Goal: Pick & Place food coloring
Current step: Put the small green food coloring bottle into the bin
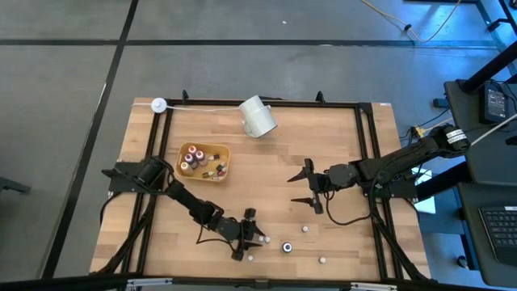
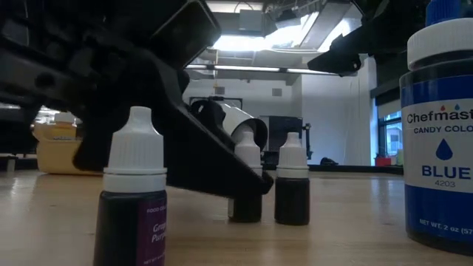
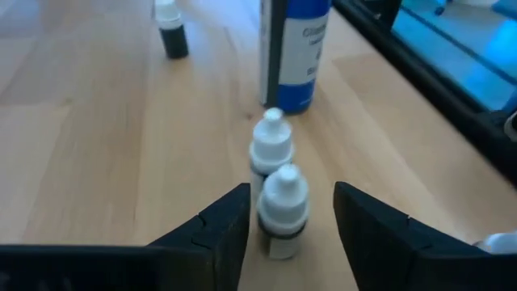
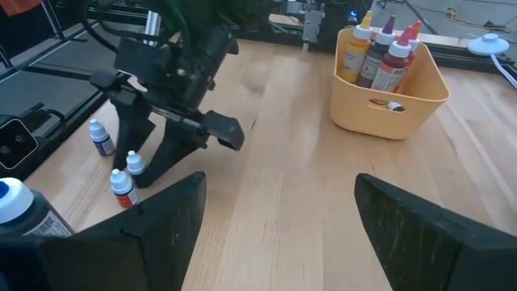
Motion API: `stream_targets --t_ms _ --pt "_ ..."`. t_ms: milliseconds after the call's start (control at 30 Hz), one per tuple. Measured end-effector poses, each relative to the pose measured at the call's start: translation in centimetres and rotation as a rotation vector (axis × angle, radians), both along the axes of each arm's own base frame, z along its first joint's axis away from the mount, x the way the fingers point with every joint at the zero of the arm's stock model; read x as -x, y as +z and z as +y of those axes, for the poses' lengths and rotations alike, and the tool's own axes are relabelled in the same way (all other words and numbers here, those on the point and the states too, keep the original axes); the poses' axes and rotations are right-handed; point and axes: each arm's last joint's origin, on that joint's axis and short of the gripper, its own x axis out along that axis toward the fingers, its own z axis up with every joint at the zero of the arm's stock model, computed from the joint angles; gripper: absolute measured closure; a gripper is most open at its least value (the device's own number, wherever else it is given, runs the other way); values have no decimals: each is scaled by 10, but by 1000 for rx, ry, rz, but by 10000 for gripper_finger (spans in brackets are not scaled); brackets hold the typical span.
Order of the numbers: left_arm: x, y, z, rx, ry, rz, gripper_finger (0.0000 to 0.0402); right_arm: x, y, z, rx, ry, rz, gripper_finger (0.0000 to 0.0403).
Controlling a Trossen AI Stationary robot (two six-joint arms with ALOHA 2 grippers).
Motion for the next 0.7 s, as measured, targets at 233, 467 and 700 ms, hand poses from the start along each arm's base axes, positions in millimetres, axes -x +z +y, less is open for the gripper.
stream_targets --t_ms 233,467,700 --pt "1 -4 4 -43 51 24 286 0 0 0 0 0 0 86" --pt "0 -3 4 -43 52 23 336 0 0 0 0 0 -1 86" --pt "1 16 5 20 77 8 333 0 0 0 0 0 -1 86"
